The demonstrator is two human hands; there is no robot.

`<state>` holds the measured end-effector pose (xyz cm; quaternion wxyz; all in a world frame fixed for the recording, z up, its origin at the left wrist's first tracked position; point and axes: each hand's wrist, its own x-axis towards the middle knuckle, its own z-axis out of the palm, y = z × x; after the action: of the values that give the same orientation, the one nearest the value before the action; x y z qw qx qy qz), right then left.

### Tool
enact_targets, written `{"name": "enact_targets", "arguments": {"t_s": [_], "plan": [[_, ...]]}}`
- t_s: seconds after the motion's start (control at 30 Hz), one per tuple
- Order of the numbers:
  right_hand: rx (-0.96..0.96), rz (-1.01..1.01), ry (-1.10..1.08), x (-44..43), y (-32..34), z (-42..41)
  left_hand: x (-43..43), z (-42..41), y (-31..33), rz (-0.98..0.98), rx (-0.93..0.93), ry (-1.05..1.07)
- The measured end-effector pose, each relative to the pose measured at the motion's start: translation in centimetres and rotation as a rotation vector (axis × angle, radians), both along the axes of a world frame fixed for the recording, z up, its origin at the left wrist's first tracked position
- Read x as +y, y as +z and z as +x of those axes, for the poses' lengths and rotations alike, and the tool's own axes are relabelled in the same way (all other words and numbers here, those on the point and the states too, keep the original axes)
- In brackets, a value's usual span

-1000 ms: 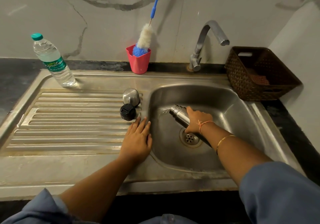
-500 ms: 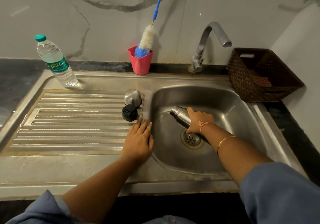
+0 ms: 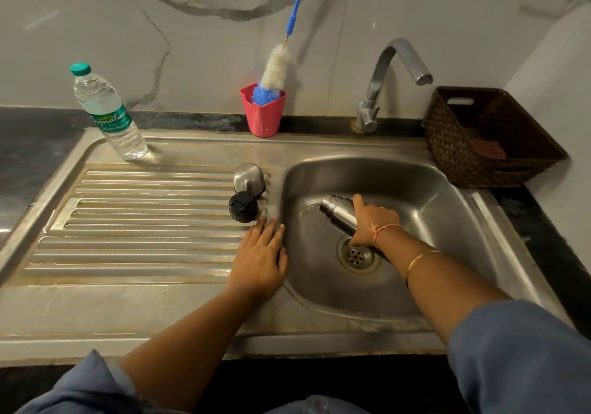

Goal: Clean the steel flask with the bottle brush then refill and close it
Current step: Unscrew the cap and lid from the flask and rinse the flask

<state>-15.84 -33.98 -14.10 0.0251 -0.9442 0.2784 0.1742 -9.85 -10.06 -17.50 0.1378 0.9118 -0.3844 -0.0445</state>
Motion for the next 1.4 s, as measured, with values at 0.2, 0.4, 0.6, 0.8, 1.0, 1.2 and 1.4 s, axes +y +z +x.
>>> {"name": "enact_targets", "arguments": {"t_s": [0.2,0.4,0.6,0.8,1.0,1.2,1.4], "plan": [[0.003,-0.014,0.000,0.21,-0.02,0.08,0.02,-0.04,0.04,0.006,0.002,-0.004],[0.013,-0.015,0.006,0.24,0.32,0.05,-0.02,-0.05,0.08,0.004,-0.004,-0.006],[0.001,-0.037,0.015,0.30,0.27,-0.10,-0.04,-0.10,0.18,0.024,0.012,0.008],[0.013,-0.055,0.023,0.40,0.34,-0.45,-0.01,-0.14,0.14,0.030,0.017,0.005],[0.005,-0.064,0.029,0.38,0.45,-0.40,-0.06,-0.09,0.09,0.031,0.017,0.010],[0.011,-0.065,0.030,0.44,0.48,-0.28,-0.01,-0.25,0.35,0.025,0.018,0.005],[0.017,-0.063,0.029,0.37,0.54,-0.17,-0.08,-0.18,0.16,0.025,0.013,0.008]]}}
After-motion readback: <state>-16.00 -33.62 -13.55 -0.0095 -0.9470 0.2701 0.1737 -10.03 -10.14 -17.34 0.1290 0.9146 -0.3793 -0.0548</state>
